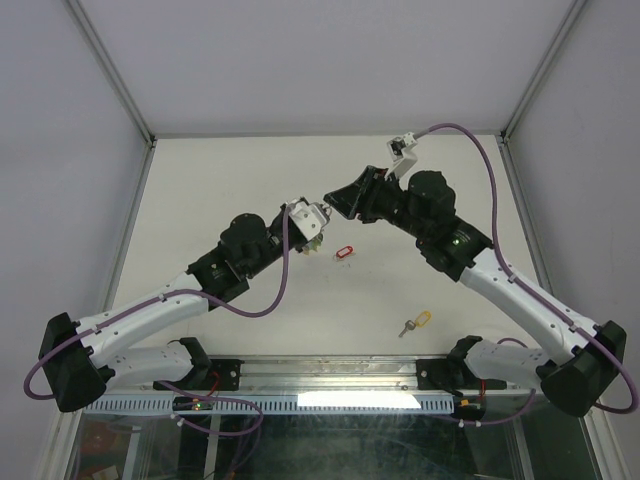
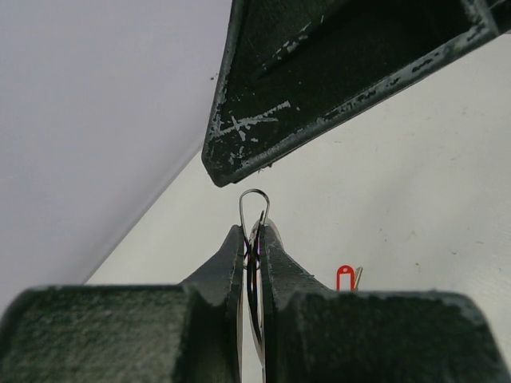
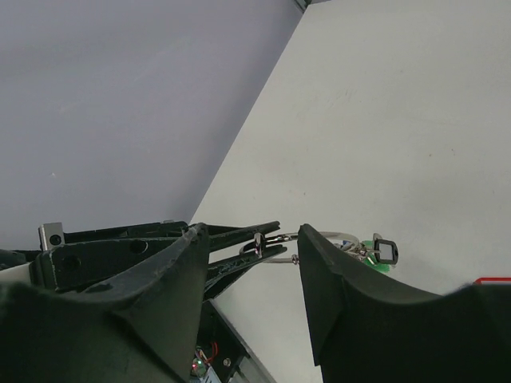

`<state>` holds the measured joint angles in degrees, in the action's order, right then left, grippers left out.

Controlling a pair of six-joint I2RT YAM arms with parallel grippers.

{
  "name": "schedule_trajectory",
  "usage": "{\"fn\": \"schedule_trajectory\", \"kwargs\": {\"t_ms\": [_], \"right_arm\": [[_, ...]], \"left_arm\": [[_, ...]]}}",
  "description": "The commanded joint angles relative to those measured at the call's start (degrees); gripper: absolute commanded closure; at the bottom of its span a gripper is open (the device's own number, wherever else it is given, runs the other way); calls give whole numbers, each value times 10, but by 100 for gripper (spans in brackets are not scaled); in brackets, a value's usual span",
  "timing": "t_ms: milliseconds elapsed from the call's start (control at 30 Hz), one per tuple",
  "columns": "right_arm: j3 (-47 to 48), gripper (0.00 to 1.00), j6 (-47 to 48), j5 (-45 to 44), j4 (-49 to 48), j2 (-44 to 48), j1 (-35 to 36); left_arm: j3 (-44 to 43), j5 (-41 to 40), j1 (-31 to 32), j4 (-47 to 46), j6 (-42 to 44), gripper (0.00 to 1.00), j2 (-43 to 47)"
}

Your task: Put the keys on the keyring

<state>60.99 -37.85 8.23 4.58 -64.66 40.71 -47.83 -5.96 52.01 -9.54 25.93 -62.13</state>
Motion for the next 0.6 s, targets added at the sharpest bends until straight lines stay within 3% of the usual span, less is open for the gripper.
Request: {"fn": "schedule_trajectory", "kwargs": {"t_ms": [0, 567], "right_arm": [[36, 49, -5, 3, -16, -6, 4], [44, 49, -5, 3, -4, -28, 6]], "left_arm": [[-2, 14, -7, -60, -13, 100, 22], [2, 16, -12, -63, -10, 100, 24]]}}
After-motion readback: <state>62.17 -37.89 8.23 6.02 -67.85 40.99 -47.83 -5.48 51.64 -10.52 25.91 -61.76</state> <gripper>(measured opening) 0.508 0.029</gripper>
